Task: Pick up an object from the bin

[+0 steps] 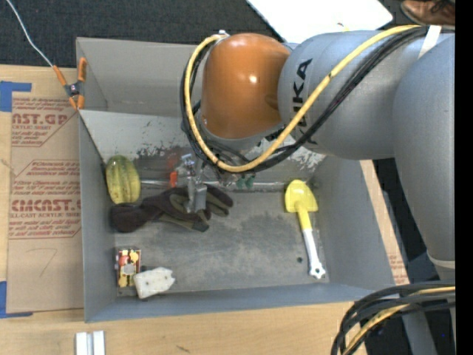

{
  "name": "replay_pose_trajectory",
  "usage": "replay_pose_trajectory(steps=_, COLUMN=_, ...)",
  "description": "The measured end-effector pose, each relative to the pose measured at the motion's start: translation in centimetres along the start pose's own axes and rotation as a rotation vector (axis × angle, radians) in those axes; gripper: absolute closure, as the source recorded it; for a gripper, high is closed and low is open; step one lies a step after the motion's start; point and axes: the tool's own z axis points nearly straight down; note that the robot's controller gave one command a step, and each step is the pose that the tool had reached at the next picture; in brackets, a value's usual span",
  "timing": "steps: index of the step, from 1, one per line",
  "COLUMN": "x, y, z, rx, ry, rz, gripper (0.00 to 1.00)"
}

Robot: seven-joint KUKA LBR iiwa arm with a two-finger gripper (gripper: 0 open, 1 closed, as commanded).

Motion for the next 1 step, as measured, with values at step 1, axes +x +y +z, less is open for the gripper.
replay_pose_trajectory(steps=1, x=-0.13, y=0.81, z=4.11, rx=0.000, ry=0.001, rz=-0.072, gripper=1.00)
